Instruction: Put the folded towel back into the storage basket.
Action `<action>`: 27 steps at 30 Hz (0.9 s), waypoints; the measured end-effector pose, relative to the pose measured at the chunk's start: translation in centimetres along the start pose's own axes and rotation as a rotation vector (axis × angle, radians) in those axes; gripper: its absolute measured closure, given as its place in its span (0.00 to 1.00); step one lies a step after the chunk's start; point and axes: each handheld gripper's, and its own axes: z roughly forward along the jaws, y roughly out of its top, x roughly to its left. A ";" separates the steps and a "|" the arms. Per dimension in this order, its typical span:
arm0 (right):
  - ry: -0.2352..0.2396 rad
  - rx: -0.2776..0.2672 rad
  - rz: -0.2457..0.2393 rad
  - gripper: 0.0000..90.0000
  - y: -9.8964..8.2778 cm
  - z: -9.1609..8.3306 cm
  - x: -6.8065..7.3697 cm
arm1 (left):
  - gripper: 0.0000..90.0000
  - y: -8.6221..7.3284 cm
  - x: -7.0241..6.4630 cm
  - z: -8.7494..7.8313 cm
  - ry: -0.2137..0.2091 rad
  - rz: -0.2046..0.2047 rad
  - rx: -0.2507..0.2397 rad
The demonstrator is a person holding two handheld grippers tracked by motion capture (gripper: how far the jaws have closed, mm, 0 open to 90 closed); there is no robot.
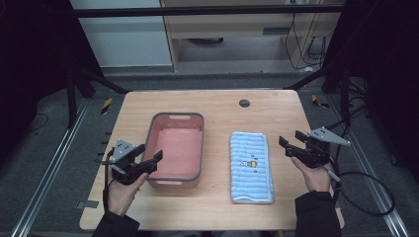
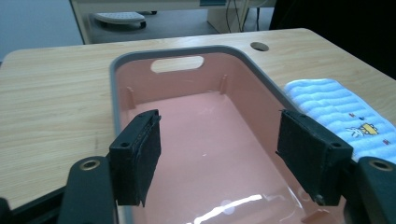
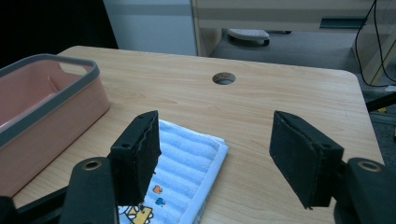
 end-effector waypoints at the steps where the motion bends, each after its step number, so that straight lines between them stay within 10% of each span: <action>1: 0.001 0.001 -0.001 0.37 0.0 0.0 0.0 | 0.33 0.1 -0.3 0.2 -0.005 0.004 0.002; 27: 0.027 0.007 -0.016 0.39 0.9 1.9 1.2 | 0.33 1.2 -6.6 3.0 -0.107 0.089 0.010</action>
